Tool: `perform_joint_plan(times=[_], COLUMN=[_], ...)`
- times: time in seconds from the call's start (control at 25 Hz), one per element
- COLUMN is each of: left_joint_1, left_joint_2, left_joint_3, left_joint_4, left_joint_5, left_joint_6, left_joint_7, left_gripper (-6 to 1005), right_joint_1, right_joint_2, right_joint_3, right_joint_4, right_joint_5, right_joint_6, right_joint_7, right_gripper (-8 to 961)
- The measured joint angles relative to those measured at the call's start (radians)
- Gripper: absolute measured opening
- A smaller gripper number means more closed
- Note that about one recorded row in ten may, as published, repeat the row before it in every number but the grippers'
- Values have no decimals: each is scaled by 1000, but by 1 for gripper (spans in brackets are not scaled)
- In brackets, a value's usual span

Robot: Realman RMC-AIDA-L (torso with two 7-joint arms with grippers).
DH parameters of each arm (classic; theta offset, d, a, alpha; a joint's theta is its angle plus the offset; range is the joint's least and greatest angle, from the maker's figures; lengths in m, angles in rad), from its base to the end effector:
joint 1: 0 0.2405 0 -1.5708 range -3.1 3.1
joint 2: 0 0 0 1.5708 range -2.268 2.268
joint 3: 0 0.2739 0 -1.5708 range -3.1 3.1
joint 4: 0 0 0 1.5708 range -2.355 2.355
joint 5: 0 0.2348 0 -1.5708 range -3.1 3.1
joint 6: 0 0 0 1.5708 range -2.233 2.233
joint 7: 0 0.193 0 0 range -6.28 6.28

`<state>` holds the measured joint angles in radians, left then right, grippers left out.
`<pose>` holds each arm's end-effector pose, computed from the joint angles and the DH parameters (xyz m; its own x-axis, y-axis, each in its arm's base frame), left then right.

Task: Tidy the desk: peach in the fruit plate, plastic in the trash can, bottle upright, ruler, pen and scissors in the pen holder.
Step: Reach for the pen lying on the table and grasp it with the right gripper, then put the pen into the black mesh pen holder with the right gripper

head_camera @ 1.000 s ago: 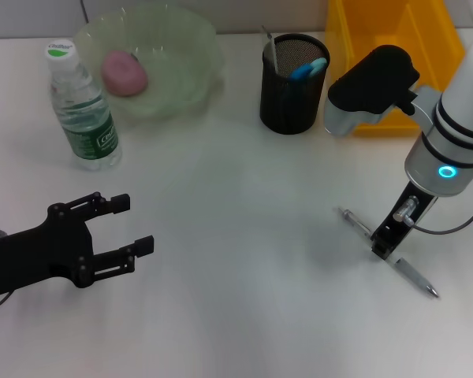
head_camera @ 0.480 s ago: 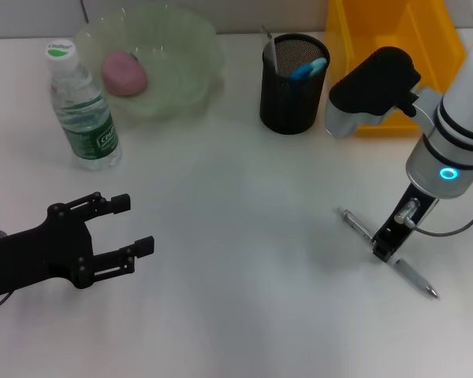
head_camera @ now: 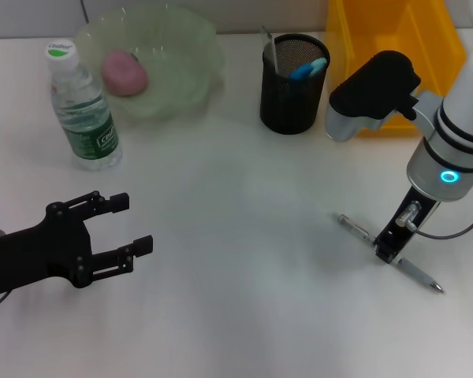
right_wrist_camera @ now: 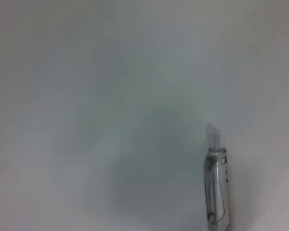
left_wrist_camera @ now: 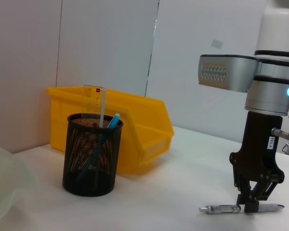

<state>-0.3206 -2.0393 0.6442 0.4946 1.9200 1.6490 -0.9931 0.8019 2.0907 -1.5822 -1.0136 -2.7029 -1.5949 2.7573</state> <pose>-0.3372 0.2936 -0.0484 0.7850 0.2301 0.5752 0.4258 -0.8748 -0.2312 0.2262 0.3805 -0.1018 0.5146 -0.6993 0.4961 -0.5310 -0.7142 -0.4560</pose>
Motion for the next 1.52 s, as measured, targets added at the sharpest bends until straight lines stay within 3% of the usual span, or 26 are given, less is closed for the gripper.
perform_joint_plan(times=[0.32,0.56,0.8,0.88,1.0,1.24,1.52], left_joint_1=[0,2,2,1,-1,-3,-4], left_joint_2=[-2,-2,-3,-4,-5,-6,-8], left_joint_3=[0,0,0,0,0,-1,-17], left_joint_4=[1,1,1,1,1,1,0], left_joint_5=[0,-1,-1,-1,-1,-1,-4], left_joint_6=[0,0,0,0,0,-3,-8], left_joint_7=[-2,1,5,5,5,5,18], left_gripper=[789,789,789,789,789,789,789], right_joint_1=[-5,-49,-86,-105,-114,-118,-129], right_joint_2=[0,-6,-9,-9,-10,-11,-12], right_joint_3=[0,29,244,370,441,622,750], right_joint_4=[-7,-101,-164,-168,-157,-13,167], right_joint_5=[-2,22,174,275,341,542,727], right_joint_6=[6,8,-7,-8,-4,18,52], right_joint_7=[0,-29,-196,-330,-428,-760,-1102], right_gripper=[136,136,135,135,137,148,160])
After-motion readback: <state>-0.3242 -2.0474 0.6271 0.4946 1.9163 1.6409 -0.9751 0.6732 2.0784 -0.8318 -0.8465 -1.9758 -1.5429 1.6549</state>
